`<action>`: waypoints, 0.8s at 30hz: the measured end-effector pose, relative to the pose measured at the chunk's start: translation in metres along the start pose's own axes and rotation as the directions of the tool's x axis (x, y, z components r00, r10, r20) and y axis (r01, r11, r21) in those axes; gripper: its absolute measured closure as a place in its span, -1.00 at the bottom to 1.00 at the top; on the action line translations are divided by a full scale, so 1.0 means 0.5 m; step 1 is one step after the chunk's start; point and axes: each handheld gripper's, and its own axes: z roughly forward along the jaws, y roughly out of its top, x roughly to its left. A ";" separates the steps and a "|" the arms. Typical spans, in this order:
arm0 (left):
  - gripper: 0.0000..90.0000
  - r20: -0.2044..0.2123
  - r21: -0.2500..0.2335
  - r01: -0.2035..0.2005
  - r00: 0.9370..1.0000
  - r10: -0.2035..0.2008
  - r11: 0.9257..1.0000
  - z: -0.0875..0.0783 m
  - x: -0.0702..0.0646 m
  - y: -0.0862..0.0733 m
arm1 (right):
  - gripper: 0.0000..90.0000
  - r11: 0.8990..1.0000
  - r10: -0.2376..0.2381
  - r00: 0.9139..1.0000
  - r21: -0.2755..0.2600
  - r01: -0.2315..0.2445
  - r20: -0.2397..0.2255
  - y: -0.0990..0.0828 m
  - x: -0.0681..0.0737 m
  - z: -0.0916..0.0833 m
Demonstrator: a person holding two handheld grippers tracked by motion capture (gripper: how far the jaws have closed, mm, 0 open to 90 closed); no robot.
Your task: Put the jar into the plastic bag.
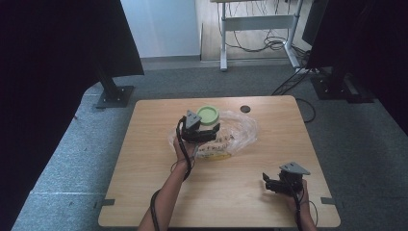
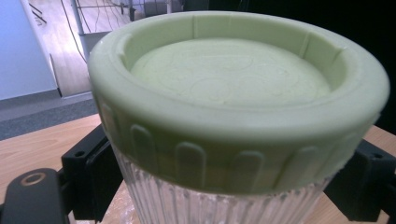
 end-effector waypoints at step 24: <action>-0.74 -0.068 0.071 0.045 0.997 -0.041 0.996 0.096 0.031 -0.048 | -0.82 1.000 -0.014 1.000 0.006 0.014 -0.003 0.000 0.002 0.001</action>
